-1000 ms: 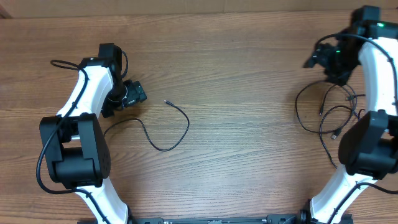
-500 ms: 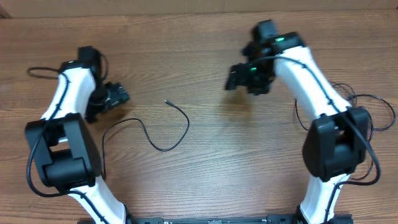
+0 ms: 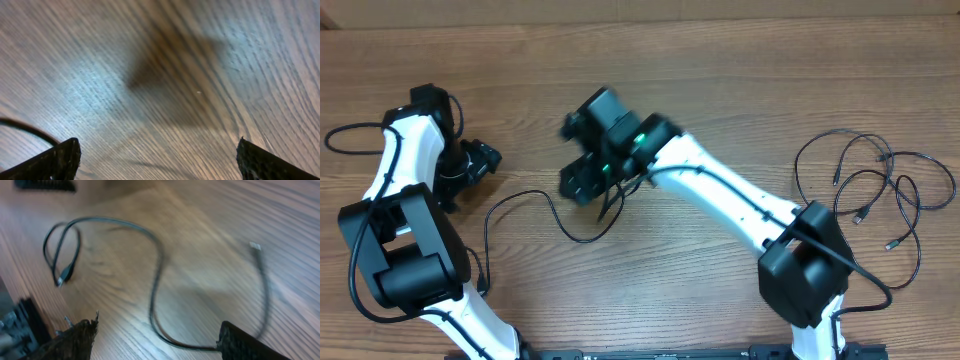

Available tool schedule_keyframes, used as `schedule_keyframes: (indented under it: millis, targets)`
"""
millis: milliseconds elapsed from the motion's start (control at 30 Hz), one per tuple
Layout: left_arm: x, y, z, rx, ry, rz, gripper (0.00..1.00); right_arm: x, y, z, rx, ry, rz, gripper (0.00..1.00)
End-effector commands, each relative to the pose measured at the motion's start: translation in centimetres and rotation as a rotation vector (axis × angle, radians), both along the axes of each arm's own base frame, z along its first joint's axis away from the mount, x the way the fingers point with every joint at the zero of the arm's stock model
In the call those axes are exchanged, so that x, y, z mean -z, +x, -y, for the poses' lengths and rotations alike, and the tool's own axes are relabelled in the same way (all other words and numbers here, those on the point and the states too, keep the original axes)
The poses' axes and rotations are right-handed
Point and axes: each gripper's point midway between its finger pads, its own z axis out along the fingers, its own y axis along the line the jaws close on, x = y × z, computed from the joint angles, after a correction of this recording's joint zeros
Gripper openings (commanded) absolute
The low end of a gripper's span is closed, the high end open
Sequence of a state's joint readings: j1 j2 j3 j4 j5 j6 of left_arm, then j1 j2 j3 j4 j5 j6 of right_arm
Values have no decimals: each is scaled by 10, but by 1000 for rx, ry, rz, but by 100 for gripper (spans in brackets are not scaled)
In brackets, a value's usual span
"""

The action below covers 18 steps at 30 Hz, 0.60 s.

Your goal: Untangle cables

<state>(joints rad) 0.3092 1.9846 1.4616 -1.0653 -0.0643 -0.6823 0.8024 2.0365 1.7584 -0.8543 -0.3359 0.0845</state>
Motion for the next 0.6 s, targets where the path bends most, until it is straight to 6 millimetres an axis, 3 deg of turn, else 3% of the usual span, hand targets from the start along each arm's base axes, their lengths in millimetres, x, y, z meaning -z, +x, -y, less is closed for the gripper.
schedule_keyframes:
  millis: [0,133,267,567]
  targets:
    - [-1,-8,-17,-133,-6,-5,100,-4,-10,-16,-98,-41,155,80]
    - [-1,-22,-30,-280,-17,-26,100,8,-15,-38,-118,-54,220,81]
    - [-1,-28,-35,-308,-17,-42,100,32,-19,-54,-141,-58,219,81]
    - [-1,-26,-31,-300,-20,-39,100,95,-16,-61,-152,-109,171,81]
